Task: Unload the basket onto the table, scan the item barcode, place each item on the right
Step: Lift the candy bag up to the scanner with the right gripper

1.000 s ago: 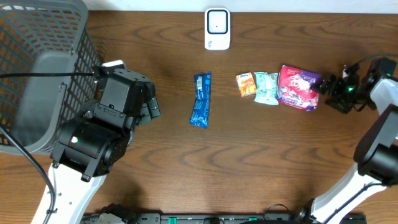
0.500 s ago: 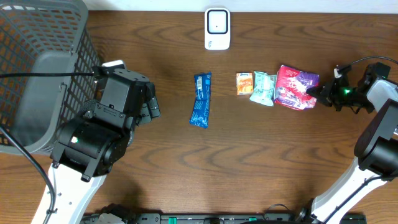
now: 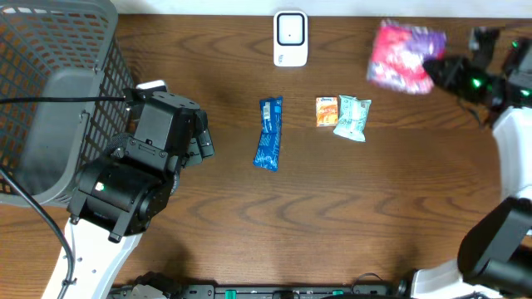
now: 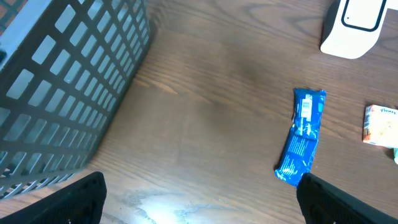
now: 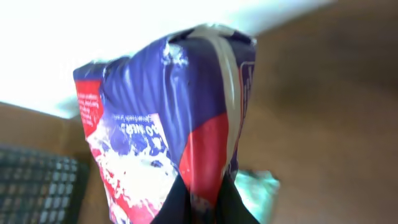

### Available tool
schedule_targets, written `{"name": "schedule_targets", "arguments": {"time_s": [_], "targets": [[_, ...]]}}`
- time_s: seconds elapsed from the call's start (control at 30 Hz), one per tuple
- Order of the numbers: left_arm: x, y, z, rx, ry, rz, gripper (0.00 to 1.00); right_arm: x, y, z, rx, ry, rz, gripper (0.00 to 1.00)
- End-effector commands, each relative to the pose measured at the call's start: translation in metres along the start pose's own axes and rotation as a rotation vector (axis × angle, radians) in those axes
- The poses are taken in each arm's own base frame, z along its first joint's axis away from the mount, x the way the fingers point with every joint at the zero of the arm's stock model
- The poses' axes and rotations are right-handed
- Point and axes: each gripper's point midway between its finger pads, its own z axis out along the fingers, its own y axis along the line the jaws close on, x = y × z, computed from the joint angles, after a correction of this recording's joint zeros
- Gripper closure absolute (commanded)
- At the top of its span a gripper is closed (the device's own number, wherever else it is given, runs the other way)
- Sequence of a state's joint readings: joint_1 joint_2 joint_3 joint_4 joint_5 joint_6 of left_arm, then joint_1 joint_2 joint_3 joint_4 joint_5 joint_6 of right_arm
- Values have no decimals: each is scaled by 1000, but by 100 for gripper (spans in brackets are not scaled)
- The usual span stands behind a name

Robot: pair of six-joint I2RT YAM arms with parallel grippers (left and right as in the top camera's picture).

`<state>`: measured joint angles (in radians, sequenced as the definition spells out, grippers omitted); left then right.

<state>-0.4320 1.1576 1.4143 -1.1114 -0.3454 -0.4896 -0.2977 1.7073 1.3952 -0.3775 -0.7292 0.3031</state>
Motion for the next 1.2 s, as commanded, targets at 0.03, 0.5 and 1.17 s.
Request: {"name": "schedule_targets", "arguments": {"time_s": [0.03,0.5,1.17], "targets": [[-2,3,-1,-12,-8,5,2,-2,52,41,-60,-41,69,99],[-2,3,-1,-12,-8,5,2,10,141,184,-213,-115,214,99],[-2,3,-1,-12,-8,5,2,17,96,195,-99,-54,233,99]]}}
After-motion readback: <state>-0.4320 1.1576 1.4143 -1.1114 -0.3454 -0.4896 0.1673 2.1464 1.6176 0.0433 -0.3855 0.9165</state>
